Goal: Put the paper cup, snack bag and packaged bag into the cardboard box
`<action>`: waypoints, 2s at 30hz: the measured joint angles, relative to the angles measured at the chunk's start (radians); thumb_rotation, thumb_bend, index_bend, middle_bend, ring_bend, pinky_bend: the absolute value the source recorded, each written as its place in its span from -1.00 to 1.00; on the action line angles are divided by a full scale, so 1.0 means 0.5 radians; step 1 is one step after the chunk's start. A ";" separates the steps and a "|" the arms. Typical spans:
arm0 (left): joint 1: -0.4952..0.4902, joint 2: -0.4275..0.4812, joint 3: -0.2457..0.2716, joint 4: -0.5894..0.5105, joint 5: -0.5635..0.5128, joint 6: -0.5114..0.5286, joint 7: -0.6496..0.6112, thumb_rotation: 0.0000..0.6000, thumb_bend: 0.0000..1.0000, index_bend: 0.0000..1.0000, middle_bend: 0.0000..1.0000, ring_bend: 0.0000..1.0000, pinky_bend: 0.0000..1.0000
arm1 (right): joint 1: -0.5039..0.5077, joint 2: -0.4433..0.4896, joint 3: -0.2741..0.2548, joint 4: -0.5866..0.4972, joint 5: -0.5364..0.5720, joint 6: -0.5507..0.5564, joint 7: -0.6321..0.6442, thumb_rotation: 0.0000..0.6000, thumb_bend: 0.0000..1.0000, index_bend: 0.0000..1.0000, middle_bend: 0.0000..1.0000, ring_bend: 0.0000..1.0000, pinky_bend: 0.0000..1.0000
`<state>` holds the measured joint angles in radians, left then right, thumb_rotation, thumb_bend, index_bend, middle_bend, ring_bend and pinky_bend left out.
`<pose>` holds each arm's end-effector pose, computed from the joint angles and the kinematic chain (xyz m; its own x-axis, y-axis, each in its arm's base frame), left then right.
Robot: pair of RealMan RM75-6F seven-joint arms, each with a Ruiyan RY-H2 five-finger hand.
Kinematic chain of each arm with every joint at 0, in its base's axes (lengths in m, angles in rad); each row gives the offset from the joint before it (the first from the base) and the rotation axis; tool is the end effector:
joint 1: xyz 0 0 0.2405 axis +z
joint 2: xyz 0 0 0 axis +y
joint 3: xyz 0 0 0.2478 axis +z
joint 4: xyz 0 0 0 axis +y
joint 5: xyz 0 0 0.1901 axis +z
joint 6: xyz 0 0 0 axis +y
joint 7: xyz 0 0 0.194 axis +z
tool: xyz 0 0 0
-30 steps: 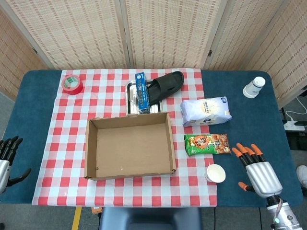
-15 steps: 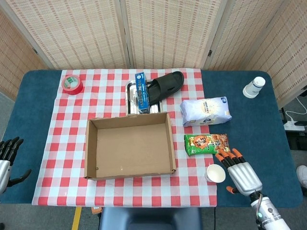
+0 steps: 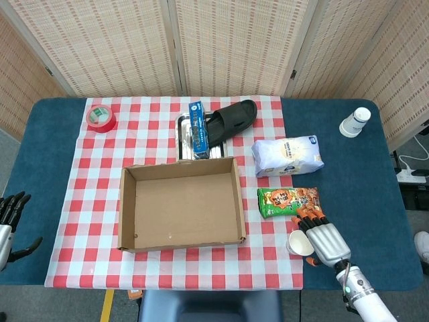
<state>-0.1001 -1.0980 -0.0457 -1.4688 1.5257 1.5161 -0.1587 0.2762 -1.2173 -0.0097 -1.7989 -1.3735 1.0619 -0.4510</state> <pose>-0.3110 0.2347 0.1977 0.4001 -0.0390 0.9156 0.9149 -0.0411 -0.4015 -0.2456 -0.2394 0.0466 0.5616 -0.3850 0.7324 -0.8274 -0.2692 0.4929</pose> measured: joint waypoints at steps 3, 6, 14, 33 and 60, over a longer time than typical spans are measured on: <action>-0.002 0.001 0.001 0.000 0.001 -0.006 -0.001 1.00 -0.56 -1.00 -1.00 -1.00 -1.00 | 0.023 -0.037 0.005 0.034 0.000 -0.013 0.028 1.00 -1.00 -0.59 -1.00 -1.00 -0.71; -0.001 0.002 0.001 -0.001 0.002 -0.003 -0.001 1.00 -0.56 -1.00 -1.00 -1.00 -1.00 | 0.040 -0.067 0.007 0.053 -0.028 -0.011 0.066 1.00 -1.00 -0.52 -0.95 -1.00 -0.62; -0.001 0.005 0.002 0.000 0.009 -0.004 -0.020 1.00 -0.55 -1.00 -1.00 -1.00 -1.00 | 0.049 -0.122 0.002 0.108 -0.058 0.048 0.083 1.00 -1.00 -0.40 -0.80 -0.82 -0.34; 0.000 0.011 0.005 0.003 0.021 0.001 -0.047 1.00 -0.56 -1.00 -1.00 -1.00 -1.00 | 0.049 -0.245 -0.012 0.255 -0.077 0.137 0.097 1.00 -0.94 0.44 -0.11 -0.04 0.36; -0.021 0.004 0.016 -0.014 0.017 -0.053 0.001 1.00 -0.56 -1.00 -1.00 -1.00 -1.00 | 0.440 0.094 0.472 -0.495 0.007 0.192 -0.422 1.00 -0.93 0.45 -0.10 -0.04 0.36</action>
<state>-0.1107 -1.0958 -0.0376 -1.4757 1.5343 1.4894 -0.1582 0.4965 -1.1704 0.2261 -2.0462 -1.3702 1.1577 -0.6619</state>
